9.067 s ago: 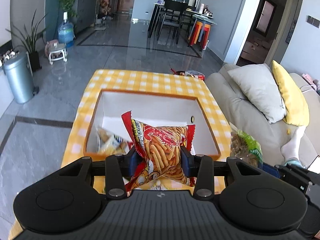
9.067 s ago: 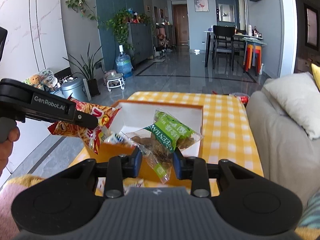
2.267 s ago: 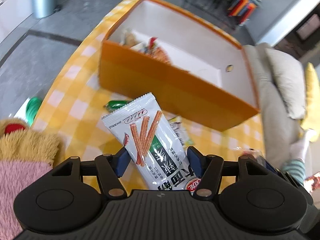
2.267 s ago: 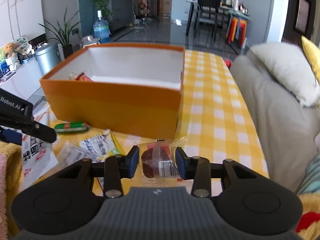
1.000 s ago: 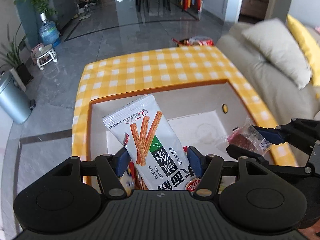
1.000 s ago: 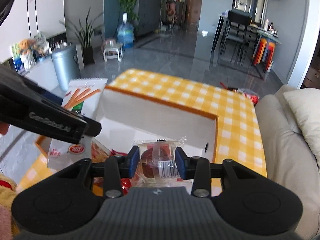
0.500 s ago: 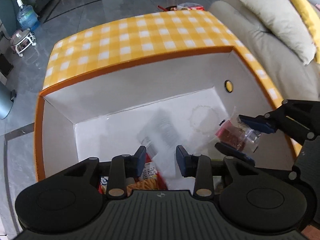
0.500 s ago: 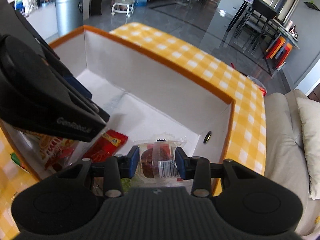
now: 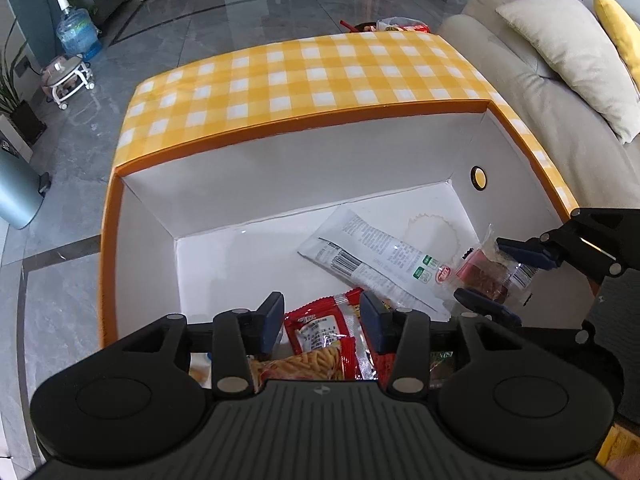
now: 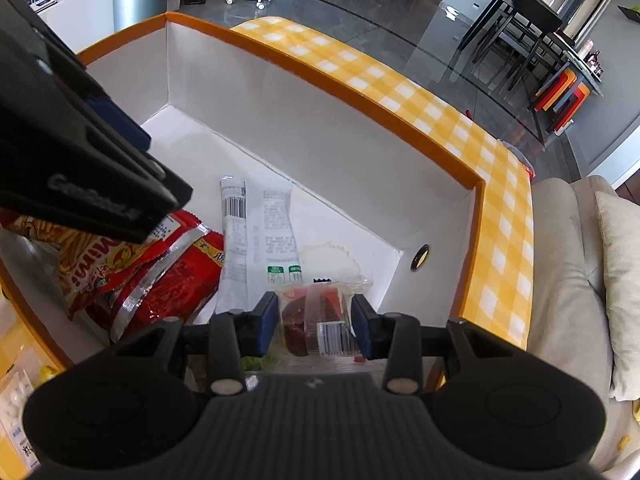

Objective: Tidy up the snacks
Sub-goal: 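Carry both packets into the orange box and open both tools to release, then withdraw both tools from the box toward the remaining snacks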

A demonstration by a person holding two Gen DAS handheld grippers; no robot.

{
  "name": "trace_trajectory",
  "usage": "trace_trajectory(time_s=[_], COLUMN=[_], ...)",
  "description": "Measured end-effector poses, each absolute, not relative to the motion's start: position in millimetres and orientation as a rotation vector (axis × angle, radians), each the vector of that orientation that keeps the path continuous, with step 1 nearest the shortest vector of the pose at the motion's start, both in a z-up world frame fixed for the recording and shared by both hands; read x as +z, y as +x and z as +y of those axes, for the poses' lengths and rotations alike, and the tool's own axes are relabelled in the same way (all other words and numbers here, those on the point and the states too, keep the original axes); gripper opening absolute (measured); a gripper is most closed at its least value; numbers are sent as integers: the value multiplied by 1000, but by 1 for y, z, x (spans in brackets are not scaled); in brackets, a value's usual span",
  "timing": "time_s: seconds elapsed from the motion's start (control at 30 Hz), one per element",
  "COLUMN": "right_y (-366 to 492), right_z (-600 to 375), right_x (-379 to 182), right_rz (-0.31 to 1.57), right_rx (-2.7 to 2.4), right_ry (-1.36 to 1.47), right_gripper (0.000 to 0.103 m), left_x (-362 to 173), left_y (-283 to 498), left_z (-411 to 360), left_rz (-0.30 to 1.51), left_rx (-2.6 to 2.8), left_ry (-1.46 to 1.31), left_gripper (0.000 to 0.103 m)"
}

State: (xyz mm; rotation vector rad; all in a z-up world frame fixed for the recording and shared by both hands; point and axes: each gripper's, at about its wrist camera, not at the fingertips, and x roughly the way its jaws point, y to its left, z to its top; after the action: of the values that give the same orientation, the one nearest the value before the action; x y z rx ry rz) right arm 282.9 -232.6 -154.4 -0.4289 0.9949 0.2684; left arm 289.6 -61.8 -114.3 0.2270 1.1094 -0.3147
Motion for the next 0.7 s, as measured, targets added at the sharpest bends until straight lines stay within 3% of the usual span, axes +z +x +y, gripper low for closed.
trace_trajectory(time_s=[0.2,0.43,0.7], right_y=[277,260,231], right_z=[-232,-230,-229], right_x=[-149,-127,-104], right_rz=[982,933,852], right_rx=[261,253,232], right_ry=[-445,-442,-421], right_gripper=[39,62,73], left_x=[-105,-93,-75], left_y=[278,261,232], left_z=[-61,-55,-41], left_rz=[1065,1003,898], left_rx=[-317,-302,-289], left_ry=[232,239,251], left_gripper=[60,69,78])
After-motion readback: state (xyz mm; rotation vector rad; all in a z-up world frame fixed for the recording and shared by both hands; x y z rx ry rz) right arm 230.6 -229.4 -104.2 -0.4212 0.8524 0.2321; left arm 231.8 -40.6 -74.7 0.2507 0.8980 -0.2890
